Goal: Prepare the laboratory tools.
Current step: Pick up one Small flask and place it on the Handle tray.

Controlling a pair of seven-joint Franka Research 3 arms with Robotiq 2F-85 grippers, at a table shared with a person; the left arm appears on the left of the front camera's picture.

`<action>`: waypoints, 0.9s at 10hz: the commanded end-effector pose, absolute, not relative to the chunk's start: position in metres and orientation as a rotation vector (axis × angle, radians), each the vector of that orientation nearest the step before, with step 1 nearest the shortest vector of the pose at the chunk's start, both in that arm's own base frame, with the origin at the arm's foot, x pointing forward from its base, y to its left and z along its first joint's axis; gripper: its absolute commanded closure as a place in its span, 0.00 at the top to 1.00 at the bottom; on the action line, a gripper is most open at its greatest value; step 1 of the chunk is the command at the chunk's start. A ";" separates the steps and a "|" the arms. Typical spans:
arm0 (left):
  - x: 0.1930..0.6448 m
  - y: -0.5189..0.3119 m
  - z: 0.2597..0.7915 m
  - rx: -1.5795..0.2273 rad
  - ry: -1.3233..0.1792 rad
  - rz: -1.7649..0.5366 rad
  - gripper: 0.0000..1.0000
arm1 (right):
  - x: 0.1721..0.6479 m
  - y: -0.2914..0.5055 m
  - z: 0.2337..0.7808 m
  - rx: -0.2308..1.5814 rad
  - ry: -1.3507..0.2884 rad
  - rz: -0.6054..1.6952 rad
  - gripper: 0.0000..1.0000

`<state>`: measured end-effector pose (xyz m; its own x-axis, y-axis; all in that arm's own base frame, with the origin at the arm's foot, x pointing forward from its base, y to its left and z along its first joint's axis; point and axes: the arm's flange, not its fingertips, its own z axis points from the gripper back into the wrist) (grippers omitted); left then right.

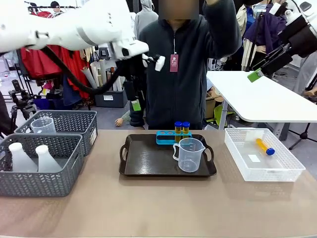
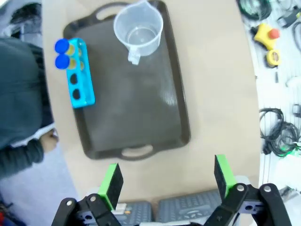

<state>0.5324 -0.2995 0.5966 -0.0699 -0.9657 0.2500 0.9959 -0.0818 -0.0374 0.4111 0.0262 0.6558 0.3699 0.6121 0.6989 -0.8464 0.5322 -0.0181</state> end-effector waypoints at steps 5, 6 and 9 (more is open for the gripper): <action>0.493 -0.207 0.624 -0.038 -0.143 -1.124 1.00 | 0.412 0.027 0.657 0.396 -0.730 0.969 1.00; 0.495 -0.187 0.626 0.008 -0.134 -1.039 1.00 | 0.412 0.027 0.657 0.396 -0.730 0.969 1.00; 0.501 -0.154 0.608 -0.016 -0.124 -0.911 1.00 | 0.412 0.027 0.657 0.396 -0.730 0.969 1.00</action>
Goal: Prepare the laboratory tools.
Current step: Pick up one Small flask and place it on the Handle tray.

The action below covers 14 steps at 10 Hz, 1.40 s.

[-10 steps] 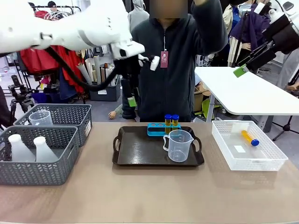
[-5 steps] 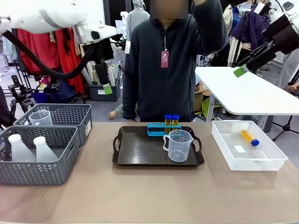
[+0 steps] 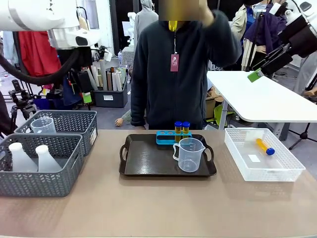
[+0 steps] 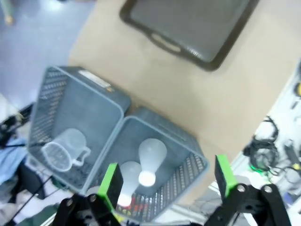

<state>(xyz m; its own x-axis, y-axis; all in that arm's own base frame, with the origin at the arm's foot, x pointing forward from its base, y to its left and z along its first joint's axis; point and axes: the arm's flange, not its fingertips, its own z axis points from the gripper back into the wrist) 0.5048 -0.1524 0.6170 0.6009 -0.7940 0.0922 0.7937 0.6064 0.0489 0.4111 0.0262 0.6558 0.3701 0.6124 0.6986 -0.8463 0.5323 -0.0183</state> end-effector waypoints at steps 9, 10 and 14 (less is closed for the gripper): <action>0.481 -0.123 0.571 0.015 -0.053 -0.590 1.00 | 0.412 0.027 0.657 0.396 -0.730 0.969 1.00; 0.476 -0.112 0.564 0.061 -0.064 -0.537 1.00 | 0.412 0.027 0.657 0.396 -0.730 0.969 1.00; 0.461 -0.071 0.533 0.022 -0.039 -0.280 1.00 | 0.412 0.027 0.657 0.396 -0.730 0.969 1.00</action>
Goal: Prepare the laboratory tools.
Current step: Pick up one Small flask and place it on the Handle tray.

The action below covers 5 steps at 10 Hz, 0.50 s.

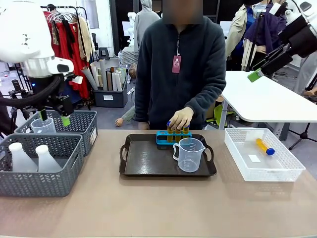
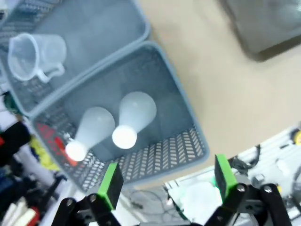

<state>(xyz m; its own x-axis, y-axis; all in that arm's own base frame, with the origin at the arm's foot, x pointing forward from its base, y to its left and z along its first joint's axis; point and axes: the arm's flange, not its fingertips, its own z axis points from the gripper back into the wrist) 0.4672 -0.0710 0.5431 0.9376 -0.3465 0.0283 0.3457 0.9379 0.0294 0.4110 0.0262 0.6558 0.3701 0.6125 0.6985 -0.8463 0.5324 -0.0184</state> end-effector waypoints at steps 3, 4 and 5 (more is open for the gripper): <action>0.458 -0.048 0.493 0.027 -0.002 -0.140 1.00 | 0.412 0.027 0.657 0.396 -0.730 0.969 1.00; 0.459 -0.041 0.480 0.023 -0.008 -0.096 1.00 | 0.412 0.027 0.657 0.396 -0.730 0.969 1.00; 0.461 -0.032 0.468 0.000 -0.013 -0.064 1.00 | 0.412 0.027 0.657 0.396 -0.730 0.969 1.00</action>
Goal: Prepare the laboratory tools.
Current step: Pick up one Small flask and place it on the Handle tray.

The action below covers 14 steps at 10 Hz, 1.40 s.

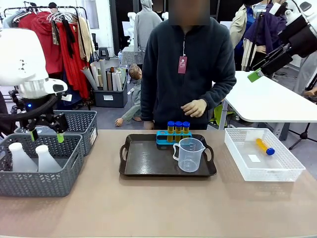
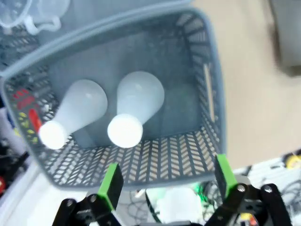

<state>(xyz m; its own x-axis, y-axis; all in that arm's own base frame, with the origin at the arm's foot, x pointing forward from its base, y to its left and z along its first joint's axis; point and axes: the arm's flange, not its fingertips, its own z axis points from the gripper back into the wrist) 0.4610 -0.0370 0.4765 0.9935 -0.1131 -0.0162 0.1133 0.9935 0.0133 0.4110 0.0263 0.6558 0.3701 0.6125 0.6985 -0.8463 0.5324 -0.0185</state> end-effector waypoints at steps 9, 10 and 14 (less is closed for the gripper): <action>0.476 0.009 0.421 -0.038 -0.019 -0.094 1.00 | 0.412 0.027 0.657 0.396 -0.730 0.969 1.00; 0.474 0.006 0.419 -0.030 -0.017 -0.107 0.81 | 0.412 0.027 0.657 0.396 -0.730 0.969 1.00; 0.475 0.007 0.420 -0.034 -0.015 -0.106 0.03 | 0.412 0.027 0.657 0.396 -0.730 0.969 1.00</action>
<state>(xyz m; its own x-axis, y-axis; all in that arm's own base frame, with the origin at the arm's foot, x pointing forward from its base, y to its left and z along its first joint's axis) 0.4768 0.0044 0.4201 0.9950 -0.0998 0.0089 0.0999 0.9950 -0.0076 0.4110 0.0262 0.6558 0.3701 0.6125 0.6985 -0.8463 0.5325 -0.0185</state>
